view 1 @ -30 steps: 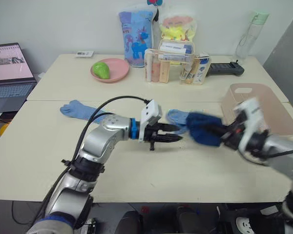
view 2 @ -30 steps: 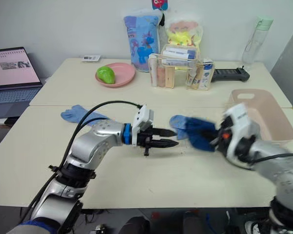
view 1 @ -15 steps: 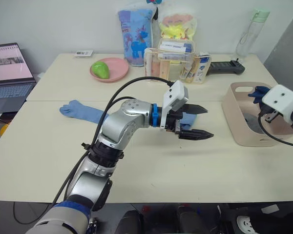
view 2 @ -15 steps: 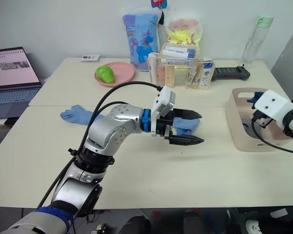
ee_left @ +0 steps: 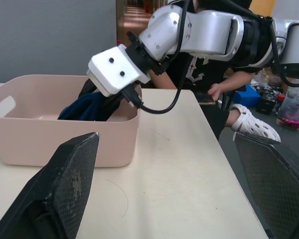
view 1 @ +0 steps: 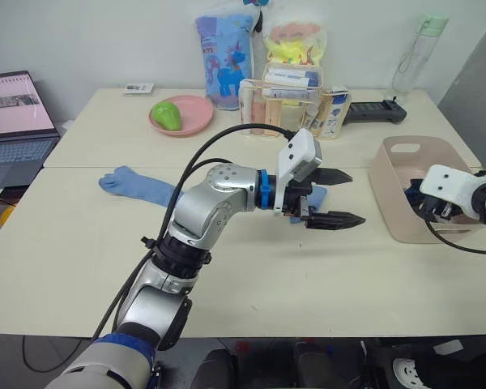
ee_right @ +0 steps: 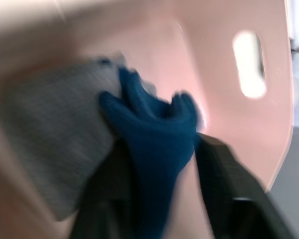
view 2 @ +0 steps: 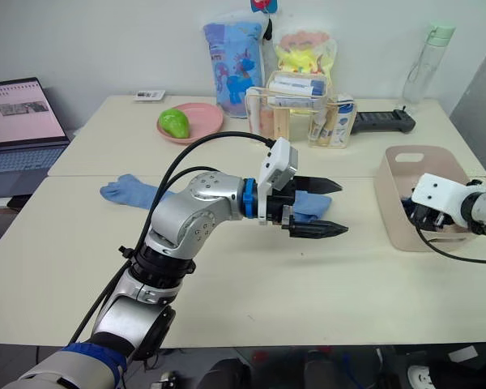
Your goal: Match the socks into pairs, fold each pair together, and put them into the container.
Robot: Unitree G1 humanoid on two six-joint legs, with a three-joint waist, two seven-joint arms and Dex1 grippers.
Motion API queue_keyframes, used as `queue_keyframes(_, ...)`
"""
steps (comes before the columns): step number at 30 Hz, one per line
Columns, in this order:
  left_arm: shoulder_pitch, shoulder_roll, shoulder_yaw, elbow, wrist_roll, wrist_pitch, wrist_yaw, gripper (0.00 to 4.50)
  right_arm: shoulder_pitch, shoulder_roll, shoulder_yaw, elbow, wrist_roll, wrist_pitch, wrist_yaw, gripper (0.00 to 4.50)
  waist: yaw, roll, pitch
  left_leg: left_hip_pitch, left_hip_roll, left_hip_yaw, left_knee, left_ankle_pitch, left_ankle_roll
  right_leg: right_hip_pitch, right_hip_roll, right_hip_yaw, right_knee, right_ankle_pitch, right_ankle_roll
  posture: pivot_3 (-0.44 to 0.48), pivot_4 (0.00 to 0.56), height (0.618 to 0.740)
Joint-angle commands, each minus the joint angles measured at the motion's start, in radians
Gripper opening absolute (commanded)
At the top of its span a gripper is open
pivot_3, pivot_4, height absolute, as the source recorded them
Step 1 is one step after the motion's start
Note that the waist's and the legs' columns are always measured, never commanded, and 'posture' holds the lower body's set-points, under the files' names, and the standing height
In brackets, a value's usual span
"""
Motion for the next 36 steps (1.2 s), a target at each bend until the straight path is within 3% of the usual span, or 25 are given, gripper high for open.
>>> queue_keyframes(1, -0.005, 0.013, -0.021, -0.002, 0.022, -0.042, -0.02, 4.5, -0.04, -0.058, -0.062, -0.054, 0.015, 0.011, 0.069, 3.07, 0.002, 0.0, 0.0, 0.0, 0.0, 0.0, 0.0, 0.0, 0.0, 0.0, 0.0, 0.0, 0.0, 0.0, 0.0, 0.0, 0.15, 0.703)
queue_keyframes(3, -0.002, 0.019, -0.026, 0.004, 0.027, -0.053, -0.026, 4.5, -0.014, -0.088, -0.094, -0.114, 0.067, 0.063, 0.142, 3.76, 0.003, 0.0, 0.0, 0.0, 0.0, -0.001, 0.0, 0.0, 0.0, 0.0, 0.0, 0.0, 0.0, 0.0, 0.0, 0.0, 0.15, 0.703)
queue_keyframes(10, 0.01, 0.036, -0.024, 0.005, 0.029, -0.062, -0.036, 4.5, 0.072, -0.163, -0.253, -0.308, 0.227, 0.221, 0.282, 3.76, 0.007, 0.001, 0.0, -0.01, 0.001, -0.004, 0.009, 0.0, 0.0, -0.003, -0.001, -0.002, 0.0, 0.0, 0.0, 0.0, 0.15, 0.703)
queue_keyframes(15, 0.018, 0.06, -0.011, 0.004, 0.031, -0.072, -0.039, 4.5, 0.021, -0.139, -0.302, -0.304, 0.192, 0.23, 0.164, 3.76, 0.005, 0.001, 0.0, -0.012, 0.0, -0.003, 0.013, 0.0, 0.0, -0.005, -0.001, -0.001, 0.001, 0.004, 0.003, 0.0, 0.15, 0.703)
queue_keyframes(20, 0.085, 0.169, 0.093, -0.002, 0.032, -0.129, -0.017, 4.5, -0.015, 0.006, -0.386, -0.437, 0.297, 0.301, 0.069, 3.76, -0.002, 0.001, 0.0, -0.012, 0.001, -0.003, 0.013, 0.0, 0.0, -0.007, 0.0, 0.0, 0.003, 0.004, 0.003, 0.0, 0.15, 0.703)
queue_keyframes(22, 0.15, 0.26, 0.134, -0.015, 0.052, -0.164, -0.033, 4.5, 0.013, 0.115, -0.401, -0.535, 0.346, 0.319, 0.004, 3.76, 0.002, 0.001, 0.0, -0.014, 0.002, -0.004, 0.013, 0.0, 0.0, -0.009, 0.0, -0.001, 0.003, 0.004, 0.003, 0.0, 0.15, 0.703)
queue_keyframes(24, 0.224, 0.33, 0.202, -0.034, 0.048, -0.163, -0.007, 4.5, 0.067, 0.235, -0.388, -0.627, 0.368, 0.316, -0.07, 3.76, -0.003, 0.001, -0.001, -0.014, 0.003, -0.003, 0.012, 0.0, 0.0, -0.009, 0.001, 0.0, 0.003, 0.004, 0.003, 0.0, 0.15, 0.703)
queue_keyframes(28, 0.373, 0.398, 0.277, -0.062, 0.077, -0.233, 0.046, 4.5, 0.201, 0.369, -0.326, -0.746, 0.373, 0.314, -0.145, 3.76, 0.008, 0.0, 0.0, -0.015, 0.001, -0.005, 0.013, 0.0, 0.0, -0.01, -0.001, -0.001, 0.003, 0.004, 0.003, 0.0, 0.15, 0.703)
queue_keyframes(32, 0.603, 0.422, 0.367, -0.13, 0.061, -0.247, 0.096, 4.5, 0.371, 0.459, -0.247, -0.82, 0.383, 0.305, -0.182, 3.76, 0.02, 0.0, -0.001, -0.016, 0.0, -0.005, 0.013, 0.0, 0.0, -0.009, -0.003, -0.002, 0.001, 0.004, 0.003, 0.0, 0.15, 0.703)
queue_keyframes(36, 0.696, 0.412, 0.411, -0.138, 0.062, -0.271, 0.15, 4.5, 0.444, 0.476, -0.2, -0.836, 0.383, 0.317, -0.199, 3.76, 0.029, 0.0, -0.001, -0.015, -0.001, -0.006, 0.014, -0.001, 0.002, -0.008, -0.003, -0.002, 0.002, 0.005, 0.002, 0.0, 0.15, 0.703)
